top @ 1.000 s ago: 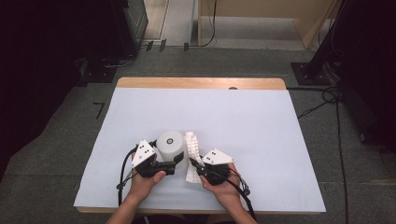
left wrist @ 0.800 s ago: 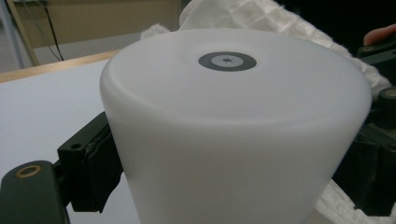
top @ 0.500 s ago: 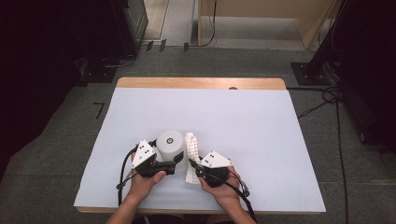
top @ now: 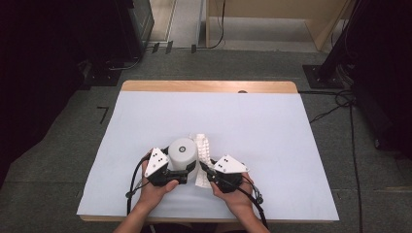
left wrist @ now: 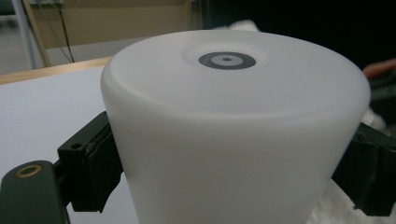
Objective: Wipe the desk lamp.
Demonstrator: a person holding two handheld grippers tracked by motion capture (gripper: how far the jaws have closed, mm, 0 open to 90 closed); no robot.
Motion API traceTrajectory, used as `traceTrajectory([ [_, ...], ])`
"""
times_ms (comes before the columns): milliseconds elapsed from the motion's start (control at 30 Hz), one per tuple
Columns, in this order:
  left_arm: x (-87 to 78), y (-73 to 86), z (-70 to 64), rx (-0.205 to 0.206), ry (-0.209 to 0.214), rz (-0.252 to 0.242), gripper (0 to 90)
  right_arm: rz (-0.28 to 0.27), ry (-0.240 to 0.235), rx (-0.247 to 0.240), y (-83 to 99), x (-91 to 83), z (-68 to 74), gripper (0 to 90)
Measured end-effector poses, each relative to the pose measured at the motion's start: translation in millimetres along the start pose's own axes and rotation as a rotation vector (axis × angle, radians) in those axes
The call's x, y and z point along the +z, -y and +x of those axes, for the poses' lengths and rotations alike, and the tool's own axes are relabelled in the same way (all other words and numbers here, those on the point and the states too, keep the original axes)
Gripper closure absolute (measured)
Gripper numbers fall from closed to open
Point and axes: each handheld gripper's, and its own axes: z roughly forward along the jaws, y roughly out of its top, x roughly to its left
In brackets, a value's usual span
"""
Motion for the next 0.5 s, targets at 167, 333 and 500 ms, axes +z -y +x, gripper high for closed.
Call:
traceTrajectory([
  [167, -1.9, -0.7, -0.5, -0.003, 0.021, -0.022, 8.8, 0.056, -0.002, 0.006, 11.4, 11.5, -1.8, 76.9],
  [333, 6.1, 4.7, -9.4, 0.053, 0.024, 0.025, 8.7, 0.017, 0.013, 0.029, 4.6, 3.7, -7.7, 77.0],
  [500, 9.7, 7.1, -8.6, 0.051, 0.019, 0.028, 8.7, -0.059, 0.013, 0.023, -8.6, -12.6, -9.2, 77.0],
])
